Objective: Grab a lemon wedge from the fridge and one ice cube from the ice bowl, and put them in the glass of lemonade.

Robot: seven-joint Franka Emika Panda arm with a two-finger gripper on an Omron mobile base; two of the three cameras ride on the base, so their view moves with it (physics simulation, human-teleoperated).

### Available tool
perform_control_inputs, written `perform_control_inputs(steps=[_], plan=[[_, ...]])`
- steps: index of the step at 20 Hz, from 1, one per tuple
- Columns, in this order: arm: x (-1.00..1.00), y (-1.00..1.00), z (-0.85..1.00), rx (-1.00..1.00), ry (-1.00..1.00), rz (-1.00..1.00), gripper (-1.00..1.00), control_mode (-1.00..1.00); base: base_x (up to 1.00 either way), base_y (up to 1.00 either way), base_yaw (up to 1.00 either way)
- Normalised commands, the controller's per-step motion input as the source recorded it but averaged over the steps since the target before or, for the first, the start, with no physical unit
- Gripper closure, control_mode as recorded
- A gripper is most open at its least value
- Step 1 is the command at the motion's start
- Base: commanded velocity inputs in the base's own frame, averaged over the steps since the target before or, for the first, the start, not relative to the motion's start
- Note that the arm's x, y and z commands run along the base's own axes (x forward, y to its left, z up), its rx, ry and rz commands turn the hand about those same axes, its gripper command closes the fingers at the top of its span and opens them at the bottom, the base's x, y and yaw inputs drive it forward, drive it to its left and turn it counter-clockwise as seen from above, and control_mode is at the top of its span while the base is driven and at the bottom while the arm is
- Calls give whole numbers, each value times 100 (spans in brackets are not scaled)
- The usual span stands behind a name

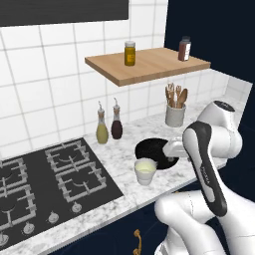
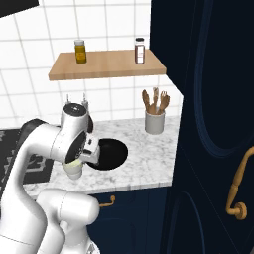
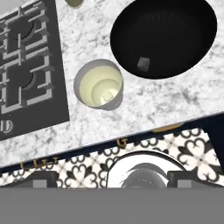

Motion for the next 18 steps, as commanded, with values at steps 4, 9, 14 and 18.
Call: perform_control_inputs(steps=[4, 9, 14, 18], plan=[[-1, 1, 0, 0, 0, 0, -100, -100, 0, 0, 0], [0, 0, 0, 0, 0, 0, -100, 100, -43, 51, -37], [0, 0, 0, 0, 0, 0, -100, 100, -56, 1, -69], [0, 0, 0, 0, 0, 0, -100, 100, -52, -34, -62]])
